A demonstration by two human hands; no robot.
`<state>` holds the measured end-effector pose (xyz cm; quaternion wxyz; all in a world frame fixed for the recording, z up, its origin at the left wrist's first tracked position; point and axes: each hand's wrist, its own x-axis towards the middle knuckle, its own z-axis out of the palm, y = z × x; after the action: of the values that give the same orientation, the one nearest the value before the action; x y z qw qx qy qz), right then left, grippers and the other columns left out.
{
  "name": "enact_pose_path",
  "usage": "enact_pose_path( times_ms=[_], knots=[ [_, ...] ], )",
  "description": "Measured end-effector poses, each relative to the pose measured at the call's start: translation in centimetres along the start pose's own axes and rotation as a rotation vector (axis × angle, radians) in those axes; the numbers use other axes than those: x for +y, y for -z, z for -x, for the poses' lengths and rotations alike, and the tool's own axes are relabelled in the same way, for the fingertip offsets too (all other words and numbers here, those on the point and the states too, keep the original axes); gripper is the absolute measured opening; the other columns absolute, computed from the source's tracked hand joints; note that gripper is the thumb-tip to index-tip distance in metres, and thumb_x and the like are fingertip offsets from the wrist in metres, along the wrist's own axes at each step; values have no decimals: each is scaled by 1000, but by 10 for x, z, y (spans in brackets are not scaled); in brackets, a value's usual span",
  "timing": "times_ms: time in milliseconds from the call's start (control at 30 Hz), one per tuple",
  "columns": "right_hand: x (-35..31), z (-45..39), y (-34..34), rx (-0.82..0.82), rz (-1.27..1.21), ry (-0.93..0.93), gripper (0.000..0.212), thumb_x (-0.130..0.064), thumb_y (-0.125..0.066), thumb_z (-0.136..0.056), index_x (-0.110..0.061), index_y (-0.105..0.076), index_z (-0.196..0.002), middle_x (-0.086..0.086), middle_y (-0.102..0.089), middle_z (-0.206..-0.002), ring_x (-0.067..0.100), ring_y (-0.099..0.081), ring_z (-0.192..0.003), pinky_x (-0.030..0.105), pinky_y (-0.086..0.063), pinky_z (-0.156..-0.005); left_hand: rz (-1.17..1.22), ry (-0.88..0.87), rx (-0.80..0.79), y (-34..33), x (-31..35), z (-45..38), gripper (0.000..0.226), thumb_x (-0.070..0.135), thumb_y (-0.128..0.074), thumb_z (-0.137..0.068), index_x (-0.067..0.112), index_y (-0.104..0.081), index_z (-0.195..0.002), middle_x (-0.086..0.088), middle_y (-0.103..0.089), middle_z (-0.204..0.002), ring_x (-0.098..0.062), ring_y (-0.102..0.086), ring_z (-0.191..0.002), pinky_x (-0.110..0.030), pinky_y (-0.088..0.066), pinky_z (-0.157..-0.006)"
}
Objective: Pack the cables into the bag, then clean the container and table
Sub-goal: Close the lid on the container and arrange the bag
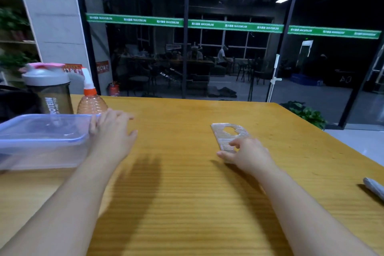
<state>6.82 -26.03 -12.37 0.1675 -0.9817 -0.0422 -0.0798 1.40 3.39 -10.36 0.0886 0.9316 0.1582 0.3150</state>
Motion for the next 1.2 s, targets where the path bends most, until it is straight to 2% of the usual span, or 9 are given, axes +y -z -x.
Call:
enact_pose_path(
  times_ms=[100, 167, 267, 367, 467, 667, 867, 1033, 1200],
  knots=[
    [-5, 1, -2, -36, 68, 17, 53, -65, -61, -76, -30, -62, -115, -3, -64, -118, 19, -54, -113, 35, -46, -93, -66, 47, 9, 3, -23, -7, 44, 33, -64, -82, 25, -53, -124, -4, -44, -136, -22, -27, -134, -47, -7, -114],
    [-6, 1, -3, -38, 73, 20, 53, -61, -62, -78, -29, -61, -121, -3, -63, -119, 19, -56, -113, 32, -46, -92, -136, 107, -24, 3, -37, -10, 45, 36, -65, -82, 22, -52, -124, -7, -42, -139, -25, -27, -134, -48, -9, -113],
    [-5, 1, -3, -35, 49, 14, 54, -57, -64, -79, -28, -59, -125, -4, -64, -120, 18, -57, -111, 31, -47, -89, -225, 189, -20, 4, -48, -11, 40, 34, -62, -83, 16, -54, -118, -14, -50, -130, -30, -38, -126, -46, -21, -109],
    [-4, 1, -2, -46, 36, 10, 52, -53, -64, -81, -27, -59, -126, -4, -63, -121, 18, -56, -112, 32, -46, -92, -272, 243, -30, 5, -48, -12, 31, 28, -55, -84, 11, -58, -110, -17, -58, -116, -33, -49, -112, -40, -35, -96],
    [-3, 1, -3, -46, 33, 17, 52, -53, -64, -81, -26, -59, -126, -3, -62, -123, 18, -55, -114, 33, -46, -94, -319, 268, -67, 7, -48, -11, 27, 23, -54, -84, 13, -60, -109, -13, -60, -111, -32, -52, -106, -35, -39, -85],
    [-1, 0, -3, 36, -52, 38, 53, -55, -62, -81, -29, -57, -126, -4, -53, -133, 19, -47, -123, 40, -44, -98, -390, 242, -44, 16, -45, -8, 28, 31, -59, -84, 17, -59, -108, -7, -59, -112, -27, -50, -107, -35, -40, -86],
    [1, 1, -2, 61, -126, 69, 42, -51, -59, -86, -31, -60, -122, -5, -54, -129, 16, -48, -120, 39, -47, -91, -439, 188, -11, 15, -45, -2, 38, 34, -63, -82, 23, -56, -118, -4, -54, -118, -24, -47, -111, -34, -38, -87],
    [0, 2, 1, 83, -176, 101, 34, -44, -55, -91, -29, -62, -121, -4, -56, -125, 16, -48, -118, 38, -46, -91, -368, 198, -8, 29, -38, 5, 20, 21, -60, -82, 15, -63, -101, -8, -59, -109, -29, -49, -105, -35, -35, -83],
    [-4, 6, 2, 99, -172, 152, 32, -39, -53, -93, -26, -62, -121, -2, -58, -123, 16, -46, -120, 33, -40, -96, -256, 186, 140, 49, -15, 7, 16, 5, -54, -79, 8, -66, -90, -10, -56, -80, -28, -42, -80, -35, -30, -72]
  ],
)
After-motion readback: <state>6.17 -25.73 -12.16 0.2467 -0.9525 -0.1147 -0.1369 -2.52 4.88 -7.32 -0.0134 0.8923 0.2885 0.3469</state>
